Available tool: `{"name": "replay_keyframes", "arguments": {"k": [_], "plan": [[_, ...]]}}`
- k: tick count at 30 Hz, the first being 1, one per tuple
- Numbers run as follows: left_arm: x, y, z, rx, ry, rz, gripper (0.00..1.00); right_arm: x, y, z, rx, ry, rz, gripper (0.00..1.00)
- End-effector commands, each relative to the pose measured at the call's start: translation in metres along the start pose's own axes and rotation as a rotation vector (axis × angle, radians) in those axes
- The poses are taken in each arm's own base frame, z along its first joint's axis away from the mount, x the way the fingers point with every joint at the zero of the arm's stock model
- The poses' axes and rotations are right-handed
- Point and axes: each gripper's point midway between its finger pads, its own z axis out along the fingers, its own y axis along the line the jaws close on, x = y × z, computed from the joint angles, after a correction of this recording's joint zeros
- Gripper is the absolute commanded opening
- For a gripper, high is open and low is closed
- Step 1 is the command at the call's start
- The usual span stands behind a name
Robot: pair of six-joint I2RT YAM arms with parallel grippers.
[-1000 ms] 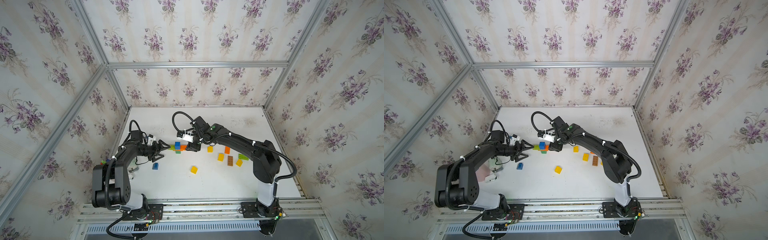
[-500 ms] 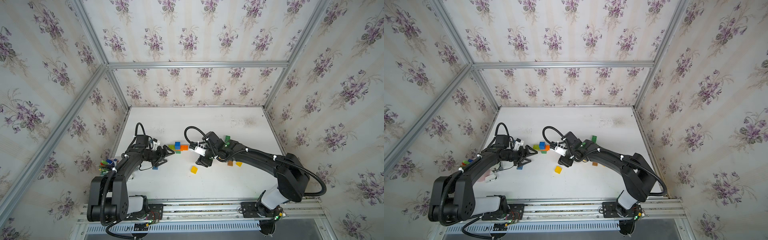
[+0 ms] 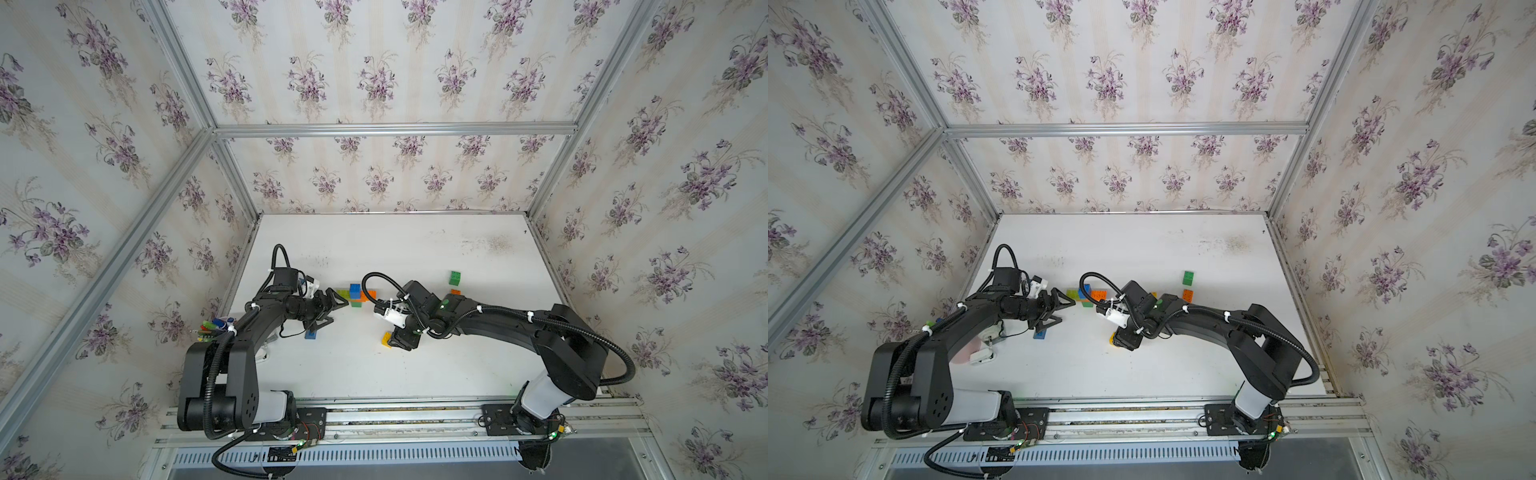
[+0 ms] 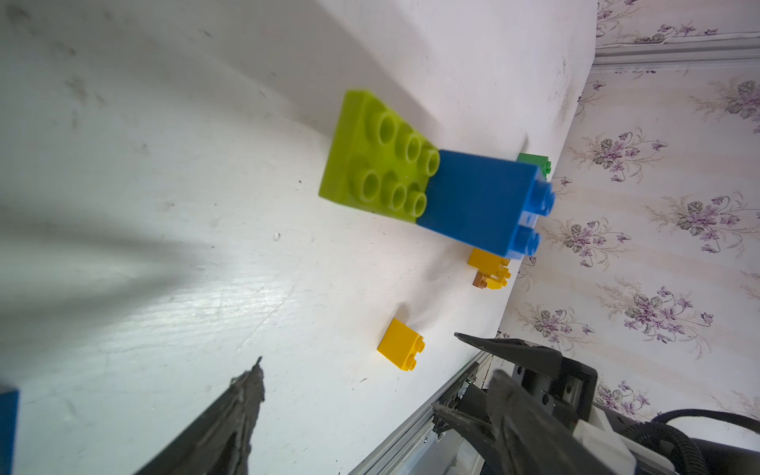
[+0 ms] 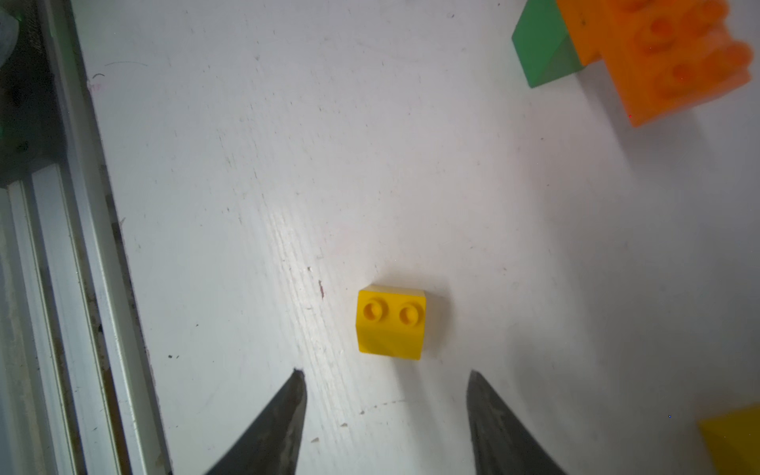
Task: Assemble a fork with lego
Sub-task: Pick up the lego brick from the center of the board.
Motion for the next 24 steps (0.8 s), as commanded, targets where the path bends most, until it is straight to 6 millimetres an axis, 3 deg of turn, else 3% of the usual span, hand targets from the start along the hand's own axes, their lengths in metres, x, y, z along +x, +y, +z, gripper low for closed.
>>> {"name": "replay_keyframes", "arguments": {"k": [1,9,13,24], "plan": [[-0.009,-0.004,-0.002,0.012,-0.027,0.022,0.87,-0.008,-0.004,0.007,0.015,-0.022,0.007,0.61],[-0.014,-0.005,-0.005,0.024,-0.034,0.026,0.87,-0.003,-0.004,0.025,0.012,0.026,0.014,0.61],[-0.014,0.003,0.001,0.012,-0.017,0.003,0.87,-0.001,-0.003,0.031,0.013,0.046,0.013,0.59],[-0.015,0.006,0.001,0.022,-0.015,-0.001,0.87,0.008,-0.004,0.039,0.013,0.103,0.01,0.38]]}}
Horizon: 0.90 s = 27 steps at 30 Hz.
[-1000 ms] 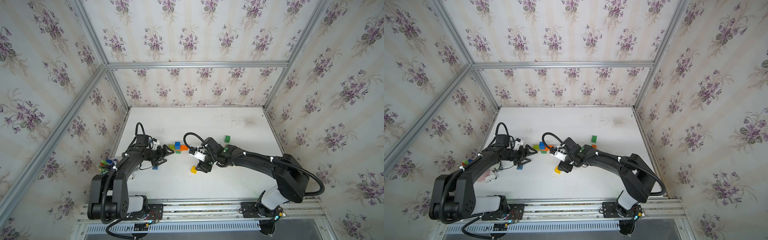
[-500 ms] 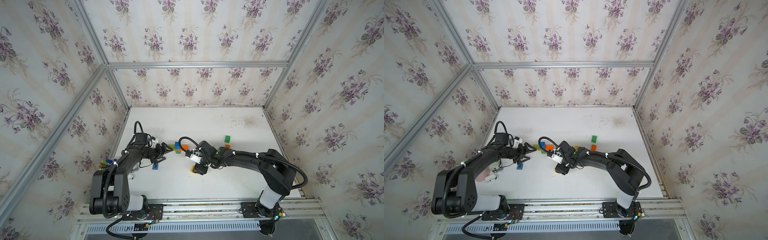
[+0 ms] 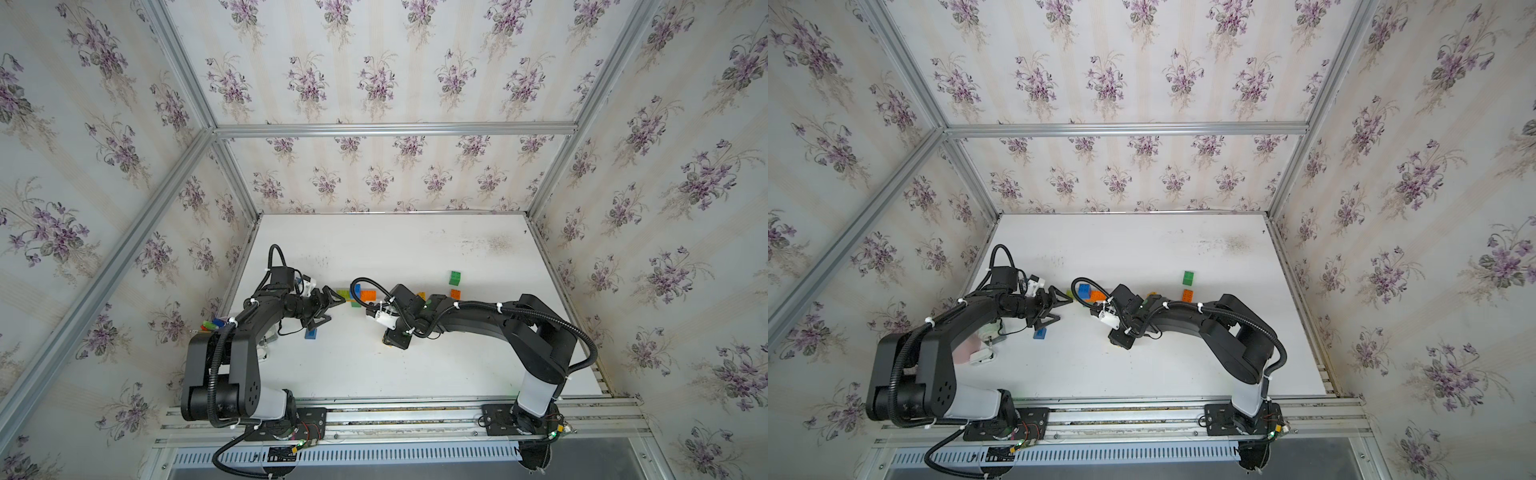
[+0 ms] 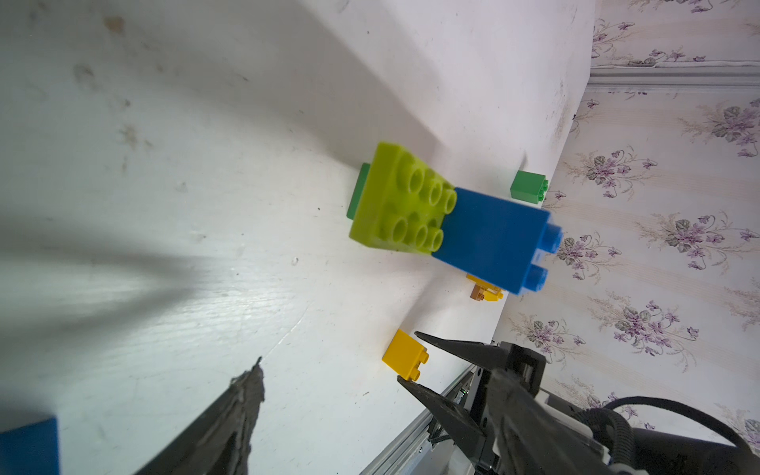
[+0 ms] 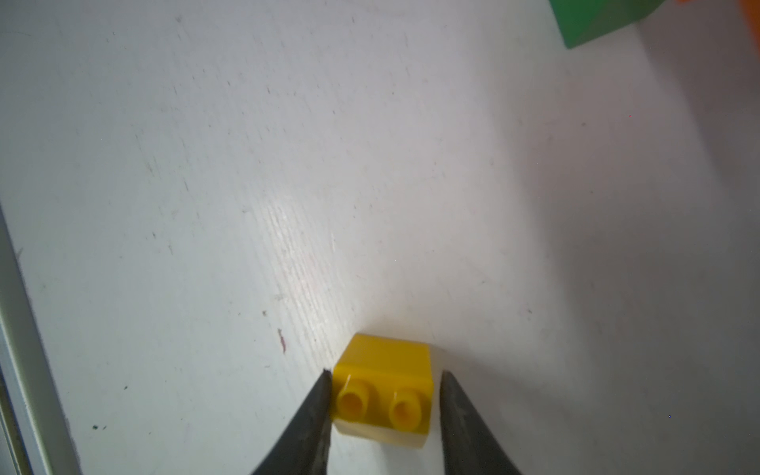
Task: Assemble a fork with lego
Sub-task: Pick up the lego brick from the center of the board.
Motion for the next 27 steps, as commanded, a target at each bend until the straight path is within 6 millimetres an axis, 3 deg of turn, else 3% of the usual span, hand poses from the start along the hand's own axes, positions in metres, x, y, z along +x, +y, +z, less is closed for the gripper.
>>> {"name": "replay_keyframes", "arguments": {"k": [1,9,17,24,27], "plan": [[-0.004,-0.003,0.0,0.016,-0.008,0.027,0.87,0.002,0.0,0.001,0.0,0.021,-0.01,0.35],[-0.005,-0.002,-0.001,0.022,-0.006,0.023,0.87,0.003,0.002,-0.004,-0.01,0.033,-0.077,0.2],[-0.007,-0.002,0.0,0.024,0.018,0.02,0.87,-0.015,0.007,-0.036,-0.018,-0.057,-0.294,0.2],[-0.022,-0.008,-0.001,0.037,0.017,0.017,0.87,-0.027,-0.006,-0.058,-0.017,-0.05,-0.423,0.22],[-0.029,-0.009,0.0,0.039,0.029,0.014,0.84,-0.042,-0.017,-0.066,0.002,-0.085,-0.453,0.22]]}}
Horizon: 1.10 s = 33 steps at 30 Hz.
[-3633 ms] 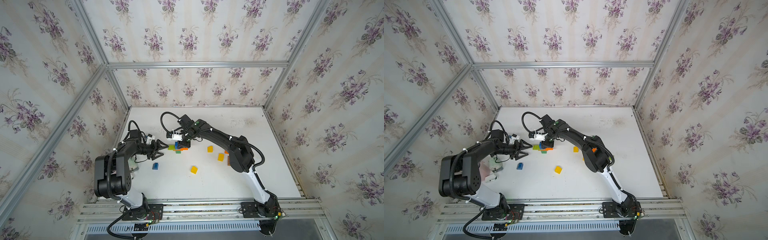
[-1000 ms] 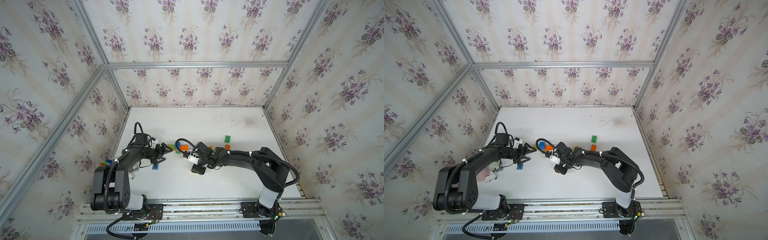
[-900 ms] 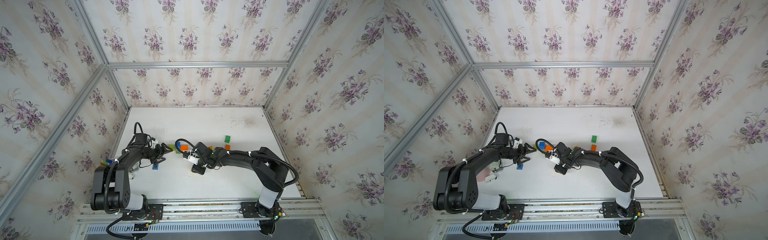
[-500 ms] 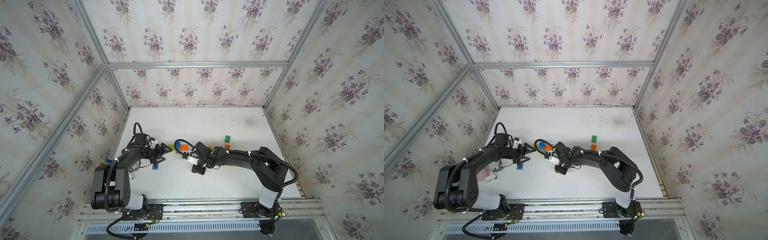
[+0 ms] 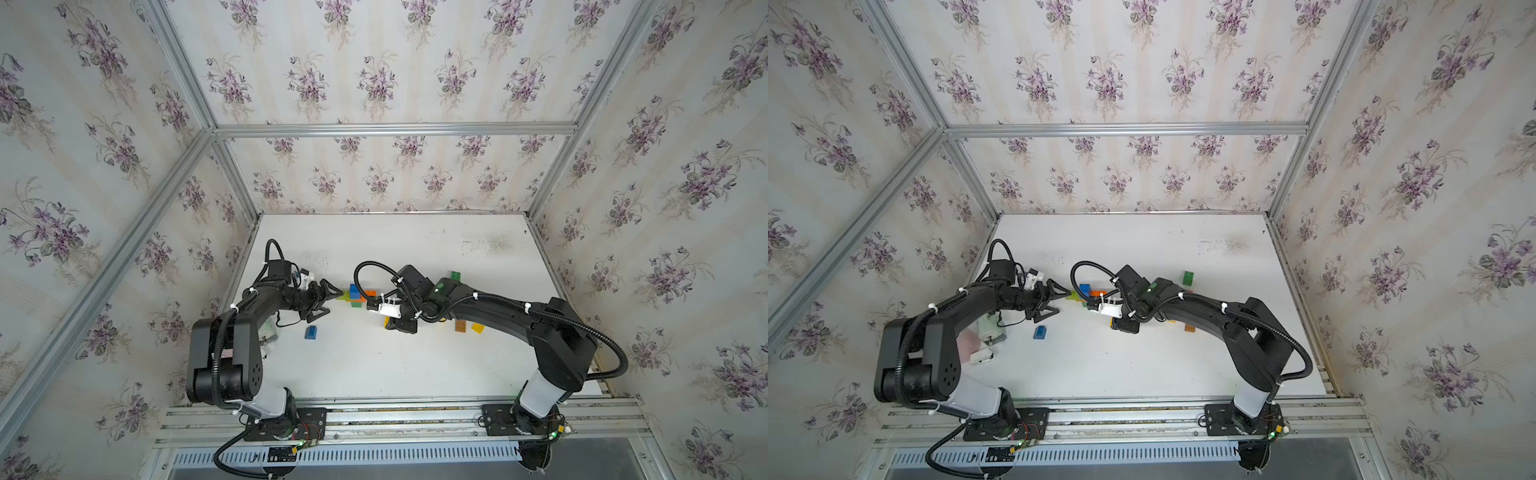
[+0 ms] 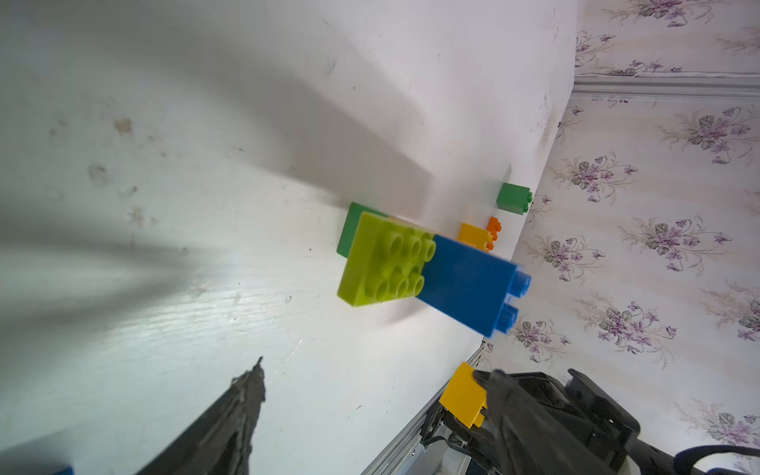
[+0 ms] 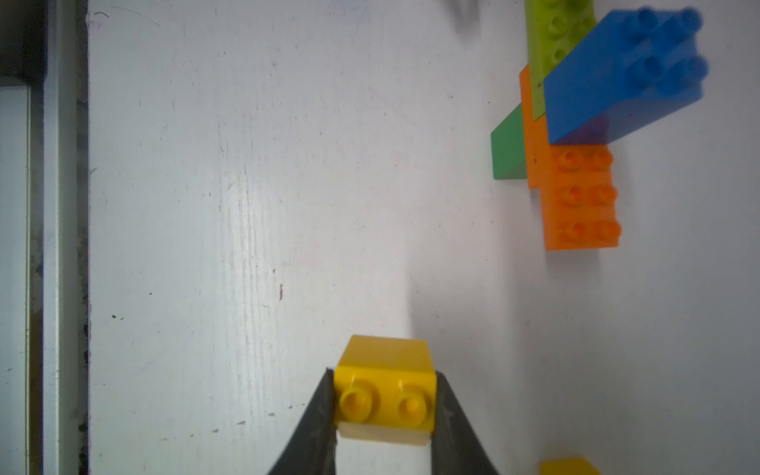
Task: Assemble a fork with lego
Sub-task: Pick up the lego brick from the center of the board, then assemble the lego brick with the lego brick.
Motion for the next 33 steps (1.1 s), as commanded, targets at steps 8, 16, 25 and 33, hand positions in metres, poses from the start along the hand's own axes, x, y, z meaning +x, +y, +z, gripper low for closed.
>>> {"name": "replay_keyframes", "arguments": {"k": [8,16,25,33], "plan": [[-0.016,-0.009,0.01,0.047,0.077,0.033,0.75,-0.031,-0.05,-0.006,0.019,-0.054,-0.114,0.22],[-0.025,-0.009,0.025,0.102,0.128,0.055,0.58,-0.044,-0.07,0.009,-0.039,-0.09,-0.109,0.22],[-0.02,-0.014,0.035,0.144,0.153,0.075,0.47,-0.052,-0.082,0.024,-0.08,-0.087,-0.11,0.22],[-0.018,-0.012,0.04,0.151,0.164,0.064,0.44,-0.049,-0.089,0.034,-0.089,-0.066,-0.094,0.22]]}}
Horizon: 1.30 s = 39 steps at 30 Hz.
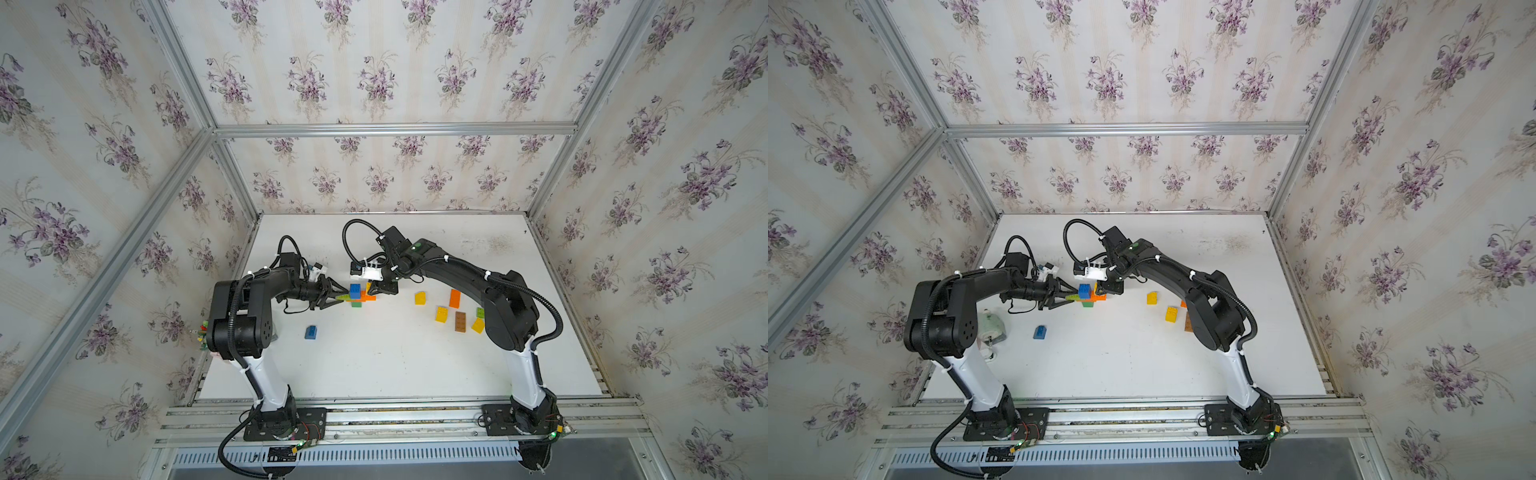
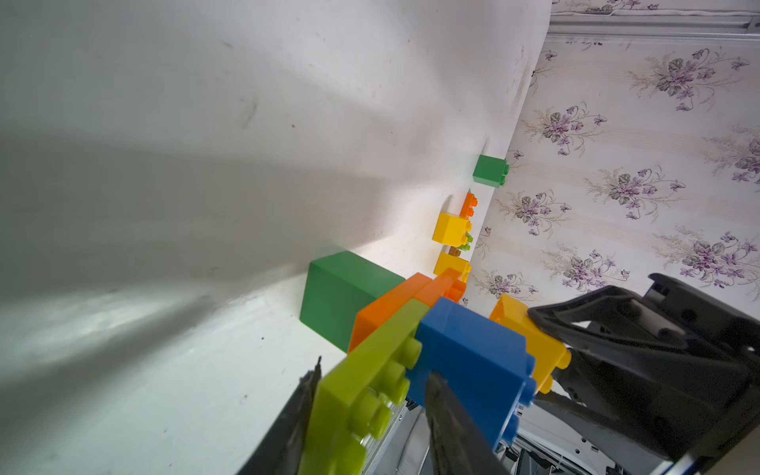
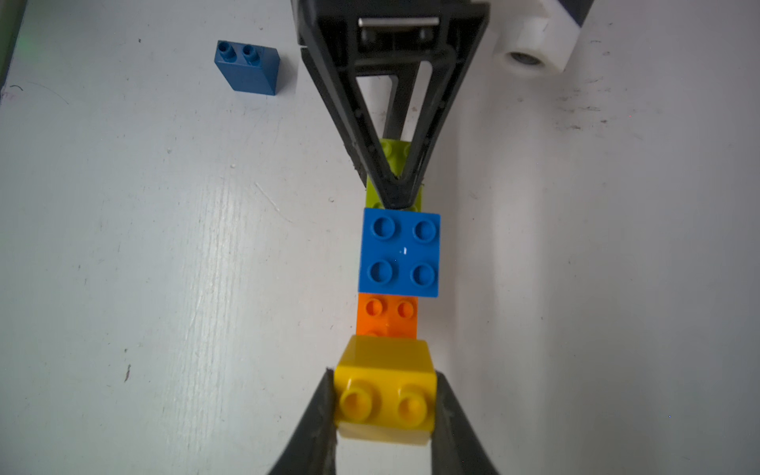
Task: Assemble a fork with lego
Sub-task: Assemble the lego brick with the lego brick.
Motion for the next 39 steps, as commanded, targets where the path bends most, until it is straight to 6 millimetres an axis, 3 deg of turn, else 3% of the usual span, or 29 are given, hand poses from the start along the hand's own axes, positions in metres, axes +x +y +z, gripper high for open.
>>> {"name": "replay_keyframes", "arguments": {"k": [1,21,29,39], "plan": [[-0.002,-0.004,0.0,0.024,-0.003,0.024,0.43,0.004,0.004,0.005,-0.034,0.008,-0.001,0.22],[0.003,-0.002,0.013,0.009,0.033,0.028,0.32,0.013,-0.001,0.014,-0.068,0.038,0.018,0.2],[0.005,0.005,0.016,0.003,0.037,0.012,0.34,0.018,-0.007,0.006,-0.046,0.049,0.045,0.19],[0.006,0.012,0.019,0.002,0.029,-0.003,0.35,0.02,-0.004,0.01,-0.077,0.046,0.059,0.19]]}}
